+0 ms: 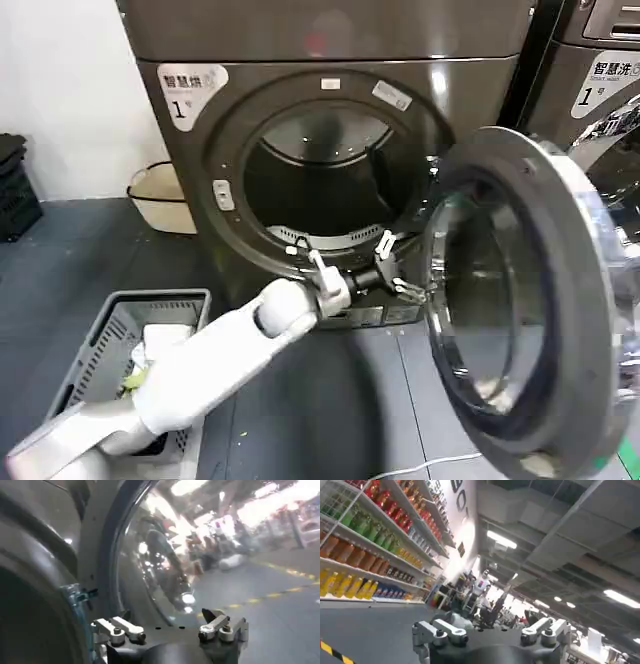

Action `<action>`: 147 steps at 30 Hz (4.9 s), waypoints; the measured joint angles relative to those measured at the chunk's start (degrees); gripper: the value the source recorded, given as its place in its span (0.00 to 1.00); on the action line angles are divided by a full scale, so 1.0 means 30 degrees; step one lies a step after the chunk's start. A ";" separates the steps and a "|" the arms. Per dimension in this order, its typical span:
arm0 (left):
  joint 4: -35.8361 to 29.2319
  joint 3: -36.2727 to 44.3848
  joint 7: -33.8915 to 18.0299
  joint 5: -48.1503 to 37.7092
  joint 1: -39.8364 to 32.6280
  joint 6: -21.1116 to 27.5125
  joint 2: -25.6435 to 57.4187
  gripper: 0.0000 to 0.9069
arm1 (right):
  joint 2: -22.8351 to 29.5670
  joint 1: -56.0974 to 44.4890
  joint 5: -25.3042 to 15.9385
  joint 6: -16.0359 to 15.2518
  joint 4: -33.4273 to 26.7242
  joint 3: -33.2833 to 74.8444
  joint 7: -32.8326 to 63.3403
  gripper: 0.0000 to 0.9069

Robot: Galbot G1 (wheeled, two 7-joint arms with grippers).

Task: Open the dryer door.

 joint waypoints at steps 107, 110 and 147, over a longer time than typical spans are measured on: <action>-1.1252 -2.5372 -2.6947 -3.1212 1.9866 1.5617 1.2361 1.00 | -0.1296 0.2970 0.0774 -0.2008 0.1287 -0.2021 0.0004 1.00; -1.0956 -2.5396 -2.8298 -3.3804 1.9723 1.5615 1.2838 1.00 | -0.1221 0.2999 0.0845 -0.1894 0.1266 -0.2196 -0.0004 1.00; -0.9088 -2.4202 -3.1027 -3.9740 1.8264 1.5619 1.4124 1.00 | -0.0798 0.2990 0.1292 -0.1224 0.1490 -0.2451 -0.0553 1.00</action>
